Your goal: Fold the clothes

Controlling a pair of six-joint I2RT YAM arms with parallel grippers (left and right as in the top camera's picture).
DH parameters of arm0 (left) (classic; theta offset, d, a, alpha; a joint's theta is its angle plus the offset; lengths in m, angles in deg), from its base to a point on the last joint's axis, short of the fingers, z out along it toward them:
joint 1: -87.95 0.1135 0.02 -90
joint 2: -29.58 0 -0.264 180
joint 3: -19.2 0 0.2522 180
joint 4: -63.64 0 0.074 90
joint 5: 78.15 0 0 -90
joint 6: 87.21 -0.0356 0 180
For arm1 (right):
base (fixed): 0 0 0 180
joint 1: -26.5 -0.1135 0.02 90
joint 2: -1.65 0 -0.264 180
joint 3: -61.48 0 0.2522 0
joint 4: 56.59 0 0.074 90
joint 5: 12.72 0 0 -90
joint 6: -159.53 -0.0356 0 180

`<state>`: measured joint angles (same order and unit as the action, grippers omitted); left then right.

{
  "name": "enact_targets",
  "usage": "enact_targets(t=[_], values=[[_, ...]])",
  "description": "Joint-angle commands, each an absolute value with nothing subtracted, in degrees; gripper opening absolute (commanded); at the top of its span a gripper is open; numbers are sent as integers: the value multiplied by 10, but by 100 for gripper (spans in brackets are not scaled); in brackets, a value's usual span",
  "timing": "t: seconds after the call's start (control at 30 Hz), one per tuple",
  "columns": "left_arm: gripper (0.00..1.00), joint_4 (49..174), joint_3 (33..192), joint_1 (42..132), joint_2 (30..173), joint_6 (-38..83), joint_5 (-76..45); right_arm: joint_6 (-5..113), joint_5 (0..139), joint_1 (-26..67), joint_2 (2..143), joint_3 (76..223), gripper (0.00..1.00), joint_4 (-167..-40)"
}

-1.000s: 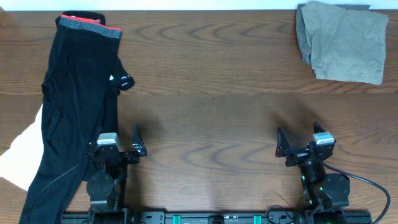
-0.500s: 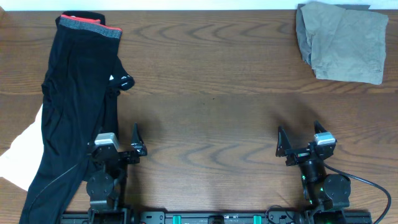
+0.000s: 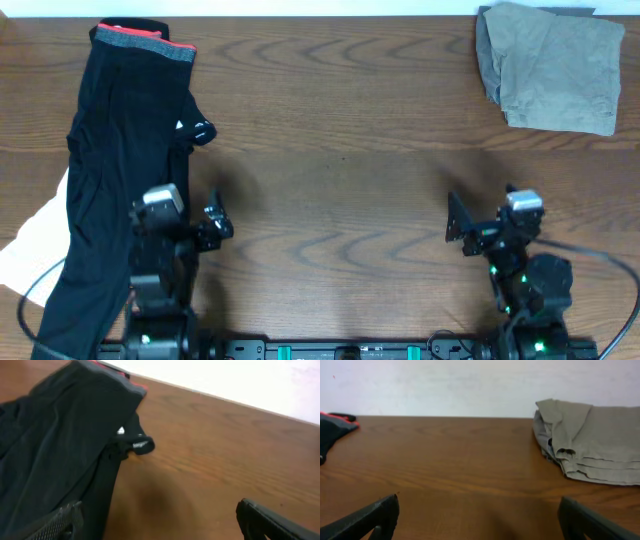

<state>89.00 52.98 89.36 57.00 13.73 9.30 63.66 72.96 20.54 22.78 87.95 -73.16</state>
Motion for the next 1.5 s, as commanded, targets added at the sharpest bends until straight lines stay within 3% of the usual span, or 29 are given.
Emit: enact_targets(t=[0.0, 0.23, 0.5, 0.63, 0.93, 1.3, 1.47], values=[[98, 930, 629, 897, 653, 146, 102, 630, 724, 197, 309, 955, 99, -739], [98, 1121, 859, 896, 847, 145, 99, 656, 679, 197, 513, 1156, 99, -823], [98, 1356, 1148, 896, 1066, 145, 72, 705, 628, 197, 750, 1447, 99, -1044], [98, 1322, 1179, 896, 1113, 140, 45, 733, 618, 197, 842, 1570, 99, -1134], [98, 1187, 1198, 897, 1173, 137, 58, 733, 590, 197, 892, 1600, 99, -1078], [100, 1244, 1507, 896, 1436, 129, 221, 733, 590, 197, 895, 1599, 99, -1086], [85, 1211, 1520, 896, 1511, 96, 235, 733, 591, 197, 899, 1598, 99, -1104]])
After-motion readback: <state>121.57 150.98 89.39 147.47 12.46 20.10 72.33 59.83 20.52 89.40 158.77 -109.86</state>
